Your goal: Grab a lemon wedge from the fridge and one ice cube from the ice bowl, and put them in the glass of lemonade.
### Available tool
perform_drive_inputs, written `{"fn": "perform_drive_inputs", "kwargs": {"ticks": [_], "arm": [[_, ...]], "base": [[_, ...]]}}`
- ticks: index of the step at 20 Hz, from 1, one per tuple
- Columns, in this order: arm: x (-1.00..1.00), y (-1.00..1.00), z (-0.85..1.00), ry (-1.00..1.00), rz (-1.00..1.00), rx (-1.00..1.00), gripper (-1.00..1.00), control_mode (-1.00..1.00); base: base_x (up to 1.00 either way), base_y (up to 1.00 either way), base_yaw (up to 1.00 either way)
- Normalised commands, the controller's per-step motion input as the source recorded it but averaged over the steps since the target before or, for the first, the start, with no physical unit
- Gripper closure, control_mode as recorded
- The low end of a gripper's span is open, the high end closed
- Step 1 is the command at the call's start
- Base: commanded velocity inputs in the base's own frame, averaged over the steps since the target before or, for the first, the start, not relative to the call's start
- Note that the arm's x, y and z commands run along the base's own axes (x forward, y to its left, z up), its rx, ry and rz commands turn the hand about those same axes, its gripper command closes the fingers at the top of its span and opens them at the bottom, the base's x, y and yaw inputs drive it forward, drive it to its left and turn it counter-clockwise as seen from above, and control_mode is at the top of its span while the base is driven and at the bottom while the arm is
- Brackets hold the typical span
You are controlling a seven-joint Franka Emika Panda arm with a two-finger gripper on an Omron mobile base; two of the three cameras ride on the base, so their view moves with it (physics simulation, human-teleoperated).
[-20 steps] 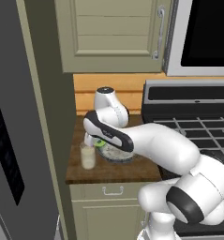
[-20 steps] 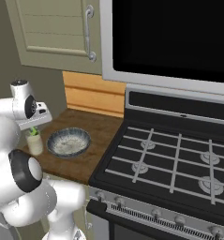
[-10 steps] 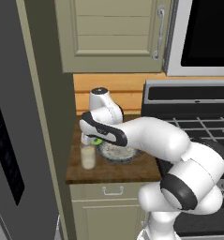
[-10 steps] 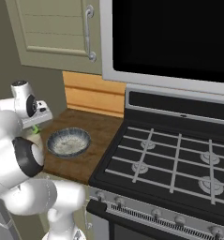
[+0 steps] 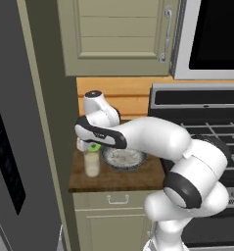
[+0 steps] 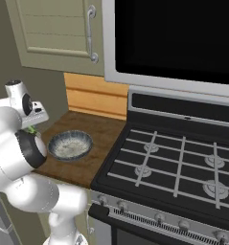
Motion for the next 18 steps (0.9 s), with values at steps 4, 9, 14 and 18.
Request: {"fn": "perform_drive_inputs", "kwargs": {"ticks": [4,9,14,18], "arm": [[0.00,0.00,-0.41,0.00,0.00,0.00,1.00,-1.00],[0.00,0.01,-0.17,0.00,0.00,0.00,1.00,-1.00],[0.00,0.00,0.00,0.00,0.00,0.00,-1.00,-1.00],[0.00,0.00,0.00,0.00,0.00,0.00,-1.00,-1.00]], "base": [[0.00,0.00,0.00],[0.00,0.00,0.00],[0.00,0.00,0.00],[0.00,0.00,0.00]]}}
